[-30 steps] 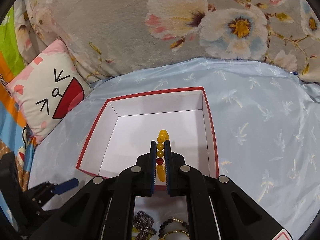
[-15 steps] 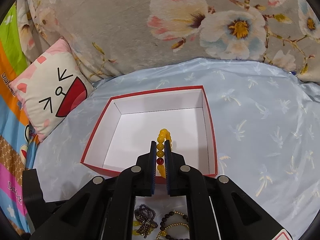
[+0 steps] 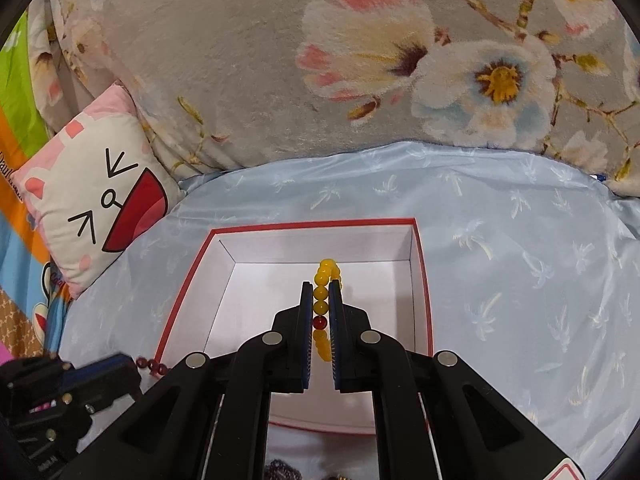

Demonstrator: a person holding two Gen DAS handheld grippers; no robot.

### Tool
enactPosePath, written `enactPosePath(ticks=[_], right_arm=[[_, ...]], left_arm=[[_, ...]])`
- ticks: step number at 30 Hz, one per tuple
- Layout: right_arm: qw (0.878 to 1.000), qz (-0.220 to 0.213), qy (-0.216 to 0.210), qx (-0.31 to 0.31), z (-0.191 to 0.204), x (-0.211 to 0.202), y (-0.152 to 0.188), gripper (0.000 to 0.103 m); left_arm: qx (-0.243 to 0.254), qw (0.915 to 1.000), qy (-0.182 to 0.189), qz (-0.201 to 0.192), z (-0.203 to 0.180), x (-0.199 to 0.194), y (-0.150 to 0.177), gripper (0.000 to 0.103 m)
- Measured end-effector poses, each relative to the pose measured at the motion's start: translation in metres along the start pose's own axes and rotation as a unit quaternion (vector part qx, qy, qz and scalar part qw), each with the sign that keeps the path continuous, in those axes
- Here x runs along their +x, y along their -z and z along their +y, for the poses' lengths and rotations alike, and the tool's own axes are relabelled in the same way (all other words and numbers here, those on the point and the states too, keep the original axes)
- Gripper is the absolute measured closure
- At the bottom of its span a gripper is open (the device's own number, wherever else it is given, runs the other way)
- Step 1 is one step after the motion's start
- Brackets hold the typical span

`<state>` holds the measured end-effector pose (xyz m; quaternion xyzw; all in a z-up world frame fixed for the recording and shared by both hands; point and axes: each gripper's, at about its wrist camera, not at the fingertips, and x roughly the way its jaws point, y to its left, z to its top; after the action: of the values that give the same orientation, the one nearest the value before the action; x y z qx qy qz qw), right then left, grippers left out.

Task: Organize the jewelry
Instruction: 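Lower both bracelets into the red box and open both grippers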

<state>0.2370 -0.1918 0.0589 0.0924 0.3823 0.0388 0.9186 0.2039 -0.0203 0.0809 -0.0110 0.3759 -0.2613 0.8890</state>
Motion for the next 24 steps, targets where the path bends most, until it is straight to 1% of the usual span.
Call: enactPosePath(ticks=[3,5,7,8,10,11,12,13,14,15,18,24], right_arm=[[1.0,0.005,-0.001,-0.003,-0.001,0.016,-0.015,0.096],[1.0,0.01,0.004,-0.006,-0.001,0.028,-0.021,0.096],[1.0,0.018,0.01,-0.01,-0.002,0.043,-0.024,0.096],[1.0,0.022,0.014,-0.01,-0.003,0.048,-0.024,0.093],[0.999,0.029,0.019,0.0,-0.009,0.057,-0.023,0.083],[0.999,0.029,0.021,0.005,-0.013,0.059,-0.021,0.074],[0.999,0.029,0.023,0.009,-0.016,0.06,-0.019,0.07],[0.999,0.031,0.024,0.01,-0.017,0.061,-0.017,0.07],[0.999,0.035,0.024,0.01,-0.018,0.061,-0.012,0.07],[0.999,0.037,0.023,0.009,-0.019,0.062,-0.009,0.07],[0.999,0.039,0.022,0.006,-0.017,0.058,0.004,0.07],[0.998,0.049,0.026,-0.006,-0.012,0.049,0.036,0.07]], left_arm=[[0.006,0.9998,-0.013,-0.016,0.0,0.02,-0.031,0.096],[0.006,0.9994,-0.028,-0.019,0.004,0.038,-0.043,0.096],[-0.001,0.9995,-0.03,-0.012,0.011,0.058,-0.048,0.095],[-0.005,0.9995,-0.031,-0.008,0.014,0.068,-0.05,0.095],[-0.01,0.9993,-0.036,-0.005,0.02,0.082,-0.047,0.094],[-0.01,0.9988,-0.047,-0.01,0.022,0.086,-0.046,0.087],[-0.005,0.9982,-0.059,-0.011,0.024,0.088,-0.043,0.083],[-0.002,0.9976,-0.068,-0.013,0.025,0.087,-0.042,0.073],[0.0,0.9971,-0.074,-0.017,0.026,0.086,-0.04,0.067],[0.0,0.9966,-0.079,-0.021,0.027,0.084,-0.038,0.066],[-0.01,0.9964,-0.082,-0.015,0.031,0.082,-0.031,0.065],[-0.018,0.9943,-0.105,0.001,0.039,0.078,-0.001,0.065]])
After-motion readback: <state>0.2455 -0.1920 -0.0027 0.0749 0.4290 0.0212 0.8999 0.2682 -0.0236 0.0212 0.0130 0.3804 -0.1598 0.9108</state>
